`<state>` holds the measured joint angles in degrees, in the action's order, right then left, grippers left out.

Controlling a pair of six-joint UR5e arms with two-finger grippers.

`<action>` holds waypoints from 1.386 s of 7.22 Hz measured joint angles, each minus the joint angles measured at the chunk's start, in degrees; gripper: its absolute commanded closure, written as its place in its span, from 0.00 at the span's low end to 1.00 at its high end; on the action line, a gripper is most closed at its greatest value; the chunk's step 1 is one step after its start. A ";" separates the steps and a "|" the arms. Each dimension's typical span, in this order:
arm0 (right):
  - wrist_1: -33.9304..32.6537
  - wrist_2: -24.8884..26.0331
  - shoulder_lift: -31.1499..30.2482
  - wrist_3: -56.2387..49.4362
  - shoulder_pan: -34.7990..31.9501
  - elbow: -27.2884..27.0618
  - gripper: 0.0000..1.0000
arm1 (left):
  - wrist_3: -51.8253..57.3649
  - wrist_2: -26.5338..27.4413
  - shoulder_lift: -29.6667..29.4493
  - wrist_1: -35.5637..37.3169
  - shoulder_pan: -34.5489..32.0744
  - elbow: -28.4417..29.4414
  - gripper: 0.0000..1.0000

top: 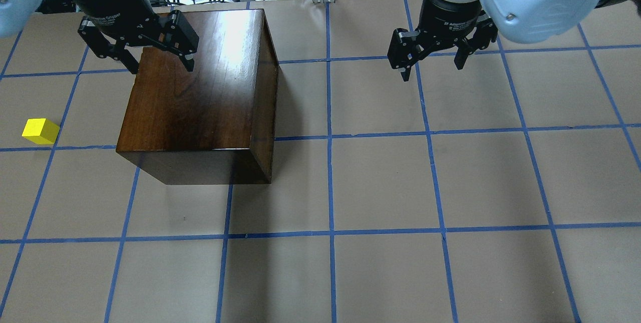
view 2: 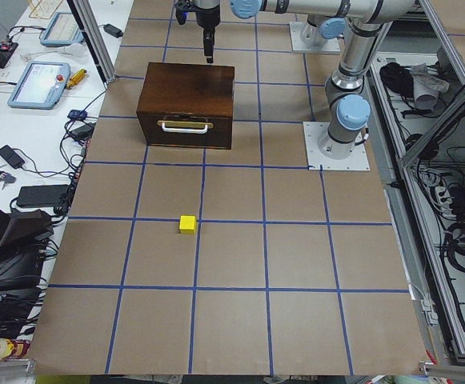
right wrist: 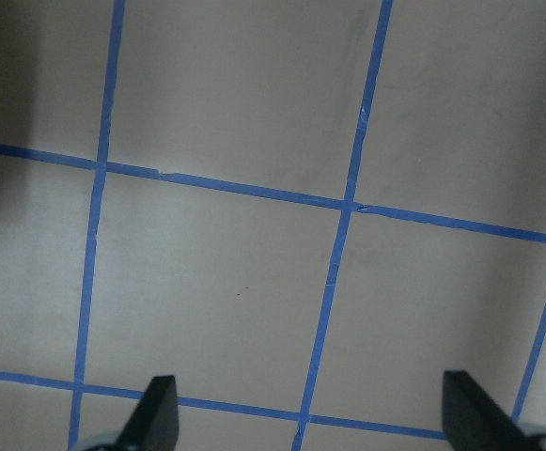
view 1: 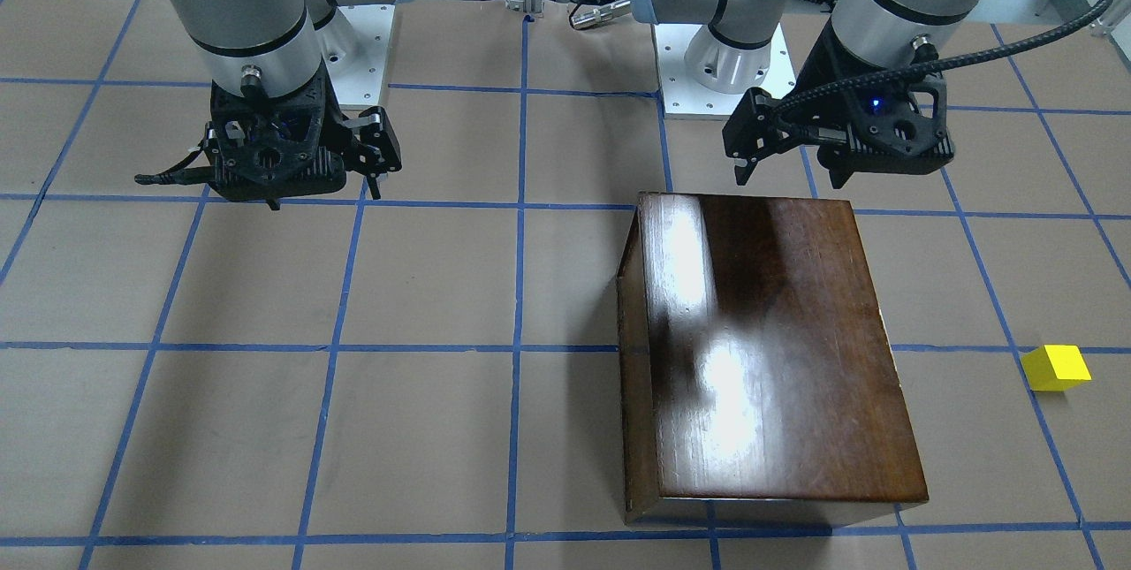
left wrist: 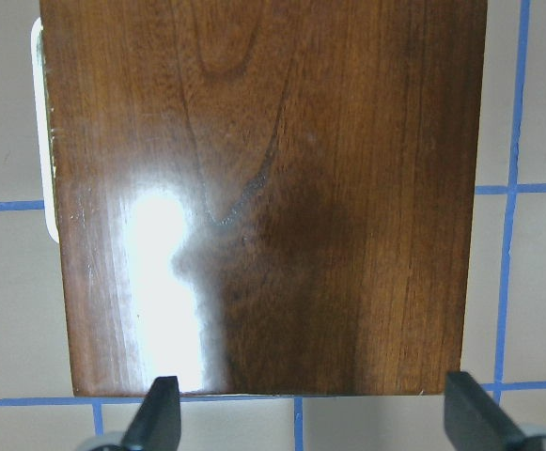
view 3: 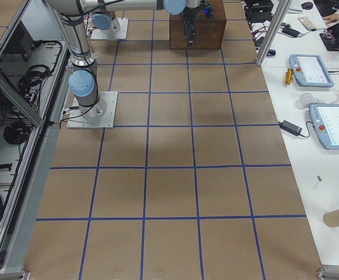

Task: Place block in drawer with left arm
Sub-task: 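Move the left gripper off the cabinet top toward the drawer handle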

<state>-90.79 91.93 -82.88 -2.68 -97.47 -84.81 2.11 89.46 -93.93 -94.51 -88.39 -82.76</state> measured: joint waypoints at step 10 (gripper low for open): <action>0.00 0.00 0.00 0.02 0.00 0.00 0.00 | 23.48 0.78 0.97 -1.59 25.96 -0.23 0.00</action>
<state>-90.79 91.93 -82.88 -2.66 -97.47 -84.82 25.59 90.24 -92.97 -96.10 -62.43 -83.00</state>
